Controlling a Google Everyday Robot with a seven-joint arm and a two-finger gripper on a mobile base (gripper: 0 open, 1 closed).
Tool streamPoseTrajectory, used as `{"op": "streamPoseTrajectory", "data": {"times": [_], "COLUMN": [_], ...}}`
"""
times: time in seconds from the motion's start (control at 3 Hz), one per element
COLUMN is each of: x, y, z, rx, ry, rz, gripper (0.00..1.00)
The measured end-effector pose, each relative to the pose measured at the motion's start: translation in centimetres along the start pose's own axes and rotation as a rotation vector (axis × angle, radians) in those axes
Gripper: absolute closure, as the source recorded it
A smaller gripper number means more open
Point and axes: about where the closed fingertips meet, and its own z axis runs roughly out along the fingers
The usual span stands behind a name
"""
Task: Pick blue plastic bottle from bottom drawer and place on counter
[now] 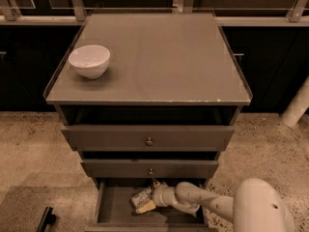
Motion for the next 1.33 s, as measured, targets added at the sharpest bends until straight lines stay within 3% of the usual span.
{"op": "streamPoseTrajectory", "data": {"times": [1.33], "x": [0.2], "y": [0.8], "z": [1.7], "rx": [0.012], "ry": [0.090], "rz": [-0.145], "gripper": [0.00]}}
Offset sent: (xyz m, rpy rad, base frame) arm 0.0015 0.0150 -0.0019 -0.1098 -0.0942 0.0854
